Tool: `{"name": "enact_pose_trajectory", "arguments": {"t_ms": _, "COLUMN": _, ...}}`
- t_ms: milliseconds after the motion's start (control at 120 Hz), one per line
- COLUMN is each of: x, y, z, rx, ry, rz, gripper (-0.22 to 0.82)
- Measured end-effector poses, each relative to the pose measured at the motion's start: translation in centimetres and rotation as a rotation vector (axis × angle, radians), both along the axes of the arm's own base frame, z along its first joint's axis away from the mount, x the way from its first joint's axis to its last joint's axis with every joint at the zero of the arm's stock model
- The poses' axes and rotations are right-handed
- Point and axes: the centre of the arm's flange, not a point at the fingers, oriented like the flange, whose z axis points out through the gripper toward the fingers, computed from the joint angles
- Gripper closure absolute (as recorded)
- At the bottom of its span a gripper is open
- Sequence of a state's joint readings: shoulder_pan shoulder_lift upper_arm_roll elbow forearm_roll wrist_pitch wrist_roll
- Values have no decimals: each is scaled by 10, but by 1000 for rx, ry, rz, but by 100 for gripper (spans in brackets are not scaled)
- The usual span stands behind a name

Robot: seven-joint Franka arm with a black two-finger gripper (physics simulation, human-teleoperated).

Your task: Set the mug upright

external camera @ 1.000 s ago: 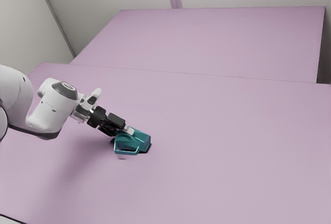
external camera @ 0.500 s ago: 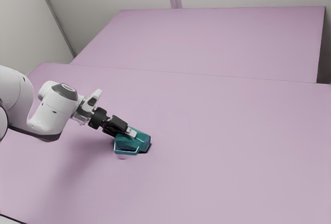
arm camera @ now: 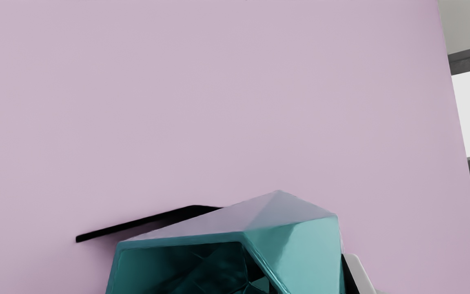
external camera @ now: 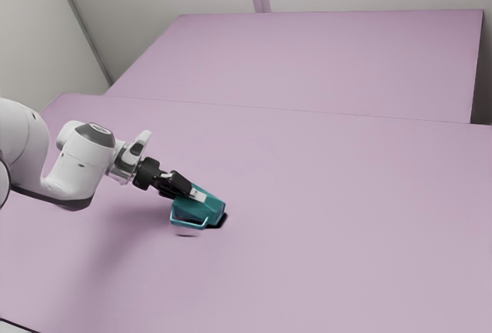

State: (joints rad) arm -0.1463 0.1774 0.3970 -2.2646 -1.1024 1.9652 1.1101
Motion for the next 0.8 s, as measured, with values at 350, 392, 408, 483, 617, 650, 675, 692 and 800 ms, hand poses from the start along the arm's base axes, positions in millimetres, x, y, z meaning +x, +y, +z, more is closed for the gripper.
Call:
{"name": "enact_pose_trajectory", "arguments": {"t_ms": 350, "x": 10, "y": -16, "z": 33, "rx": -9, "ry": -66, "rz": -27, "gripper": 76}}
{"name": "enact_pose_trajectory", "arguments": {"t_ms": 392, "x": 13, "y": -18, "z": 41, "rx": -7, "ry": -82, "rz": -33, "gripper": 77}}
{"name": "enact_pose_trajectory", "arguments": {"t_ms": 408, "x": 15, "y": -19, "z": 46, "rx": -4, "ry": -91, "rz": -37, "gripper": 77}}
{"name": "enact_pose_trajectory", "arguments": {"t_ms": 483, "x": 27, "y": -24, "z": 70, "rx": 21, "ry": -137, "rz": -64, "gripper": 77}}
{"name": "enact_pose_trajectory", "arguments": {"t_ms": 617, "x": 54, "y": -39, "z": 130, "rx": 174, "ry": -217, "rz": -198, "gripper": 78}}
{"name": "enact_pose_trajectory", "arguments": {"t_ms": 650, "x": 58, "y": -43, "z": 143, "rx": 228, "ry": -226, "rz": -235, "gripper": 78}}
{"name": "enact_pose_trajectory", "arguments": {"t_ms": 675, "x": 61, "y": -46, "z": 151, "rx": 272, "ry": -231, "rz": -263, "gripper": 78}}
{"name": "enact_pose_trajectory", "arguments": {"t_ms": 692, "x": 63, "y": -47, "z": 156, "rx": 305, "ry": -234, "rz": -282, "gripper": 78}}
{"name": "enact_pose_trajectory", "arguments": {"t_ms": 800, "x": 72, "y": -57, "z": 175, "rx": 520, "ry": -225, "rz": -381, "gripper": 78}}
